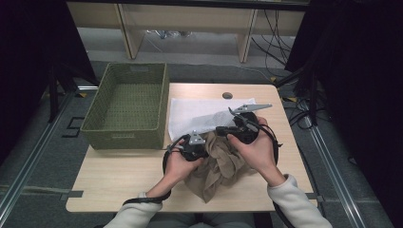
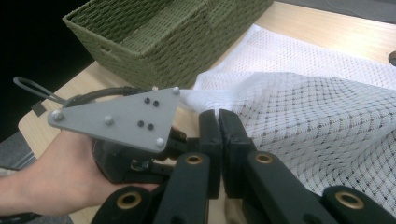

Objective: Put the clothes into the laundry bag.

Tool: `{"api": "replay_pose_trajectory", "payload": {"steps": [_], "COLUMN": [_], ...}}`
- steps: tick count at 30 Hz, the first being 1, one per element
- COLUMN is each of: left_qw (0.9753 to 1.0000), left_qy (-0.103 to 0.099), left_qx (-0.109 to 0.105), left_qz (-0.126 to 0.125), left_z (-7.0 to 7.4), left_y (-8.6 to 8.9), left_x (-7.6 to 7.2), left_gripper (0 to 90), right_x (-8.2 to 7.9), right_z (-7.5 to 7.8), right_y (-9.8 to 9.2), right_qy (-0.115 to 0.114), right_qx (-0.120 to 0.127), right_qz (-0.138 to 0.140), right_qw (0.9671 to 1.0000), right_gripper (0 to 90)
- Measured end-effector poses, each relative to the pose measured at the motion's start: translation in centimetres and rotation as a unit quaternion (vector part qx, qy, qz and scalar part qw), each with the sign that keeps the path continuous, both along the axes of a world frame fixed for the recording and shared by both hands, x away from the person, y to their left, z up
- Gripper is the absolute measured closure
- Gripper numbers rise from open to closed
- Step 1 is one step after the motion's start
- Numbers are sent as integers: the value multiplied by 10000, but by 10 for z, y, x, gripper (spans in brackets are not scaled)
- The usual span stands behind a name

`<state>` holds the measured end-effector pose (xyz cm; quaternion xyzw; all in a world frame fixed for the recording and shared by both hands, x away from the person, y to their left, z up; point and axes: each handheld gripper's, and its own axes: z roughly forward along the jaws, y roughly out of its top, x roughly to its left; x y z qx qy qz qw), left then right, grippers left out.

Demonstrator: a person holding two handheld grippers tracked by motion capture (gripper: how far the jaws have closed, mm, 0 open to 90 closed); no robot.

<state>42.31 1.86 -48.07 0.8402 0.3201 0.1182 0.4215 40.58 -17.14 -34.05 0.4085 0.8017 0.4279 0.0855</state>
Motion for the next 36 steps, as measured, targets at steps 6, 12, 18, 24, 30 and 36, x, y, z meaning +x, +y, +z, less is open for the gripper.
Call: {"api": "replay_pose_trajectory", "payload": {"steps": [6, 12, 18, 24, 30, 36], "left_qw": [9972, 9930, 9876, 9915, 9920, 9915], "left_qy": [-32, -356, -999, -963, -939, -913], "left_qx": [-734, -1125, -1190, -743, -571, -660], "left_qz": [144, 57, 206, 454, 617, 646], "left_z": [9, 31, 53, 31, 15, 20], "left_y": [-1, -7, -10, -13, -16, -8], "left_x": [-7, -20, -32, -15, -2, -7], "left_gripper": [883, 885, 885, 881, 876, 787], "right_x": [-1, -9, -20, -13, -8, -6], "right_z": [1, 8, 21, 18, 10, 9], "right_y": [-1, 5, 4, -2, 1, -3], "right_qy": [-47, -252, -393, -495, -293, -335], "right_qx": [101, 224, 484, 466, 399, 275], "right_qz": [-44, 142, 297, 239, 91, 9], "right_qw": [9999, 9993, 9976, 9974, 9987, 9991], "right_gripper": [899, 899, 899, 899, 899, 899]}}
